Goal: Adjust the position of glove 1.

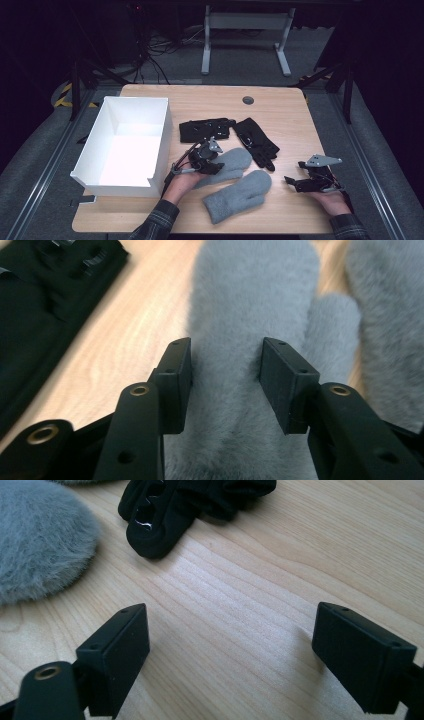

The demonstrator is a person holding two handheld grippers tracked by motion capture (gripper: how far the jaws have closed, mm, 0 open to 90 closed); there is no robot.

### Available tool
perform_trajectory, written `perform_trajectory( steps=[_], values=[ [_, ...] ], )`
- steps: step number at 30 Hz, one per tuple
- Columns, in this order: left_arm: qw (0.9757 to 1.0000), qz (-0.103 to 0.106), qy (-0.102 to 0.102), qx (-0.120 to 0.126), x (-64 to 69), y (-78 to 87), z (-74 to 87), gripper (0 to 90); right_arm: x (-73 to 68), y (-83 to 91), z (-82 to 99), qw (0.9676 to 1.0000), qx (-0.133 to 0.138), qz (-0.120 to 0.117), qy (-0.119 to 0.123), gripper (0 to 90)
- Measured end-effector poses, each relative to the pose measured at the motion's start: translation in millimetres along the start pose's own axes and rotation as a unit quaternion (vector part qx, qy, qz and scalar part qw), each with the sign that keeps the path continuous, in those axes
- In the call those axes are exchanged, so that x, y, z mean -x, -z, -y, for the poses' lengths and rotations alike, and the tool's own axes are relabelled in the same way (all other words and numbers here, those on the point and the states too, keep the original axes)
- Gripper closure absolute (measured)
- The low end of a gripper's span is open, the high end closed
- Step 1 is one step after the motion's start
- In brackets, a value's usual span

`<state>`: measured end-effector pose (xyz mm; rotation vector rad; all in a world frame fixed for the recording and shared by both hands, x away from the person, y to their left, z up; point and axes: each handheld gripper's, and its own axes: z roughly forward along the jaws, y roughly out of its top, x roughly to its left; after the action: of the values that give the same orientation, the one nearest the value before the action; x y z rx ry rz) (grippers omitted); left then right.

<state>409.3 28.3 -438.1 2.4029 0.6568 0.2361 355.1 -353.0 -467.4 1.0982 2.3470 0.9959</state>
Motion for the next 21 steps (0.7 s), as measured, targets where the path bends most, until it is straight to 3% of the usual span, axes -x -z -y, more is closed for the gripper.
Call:
perform_trajectory(
  steps=[5,8,16,21],
  values=[
    [0.9999,0.000,0.000,-0.012,1.9,-3.8,1.2,76.6,-0.1,0.1,0.0,1.0000,0.000,0.001,0.000,15.7],
    [0.9998,0.001,0.018,-0.012,2.3,-2.1,-0.7,83.2,-0.1,0.1,0.0,1.0000,0.000,0.001,0.000,15.7],
    [0.9991,-0.002,0.042,0.004,3.6,18.6,-6.9,85.4,-0.2,-0.1,0.0,1.0000,0.000,0.002,0.000,15.7],
    [0.9980,0.012,0.057,0.024,3.5,34.0,-9.2,85.5,-0.4,-0.2,0.2,1.0000,0.001,0.002,-0.001,15.6]
  ],
)
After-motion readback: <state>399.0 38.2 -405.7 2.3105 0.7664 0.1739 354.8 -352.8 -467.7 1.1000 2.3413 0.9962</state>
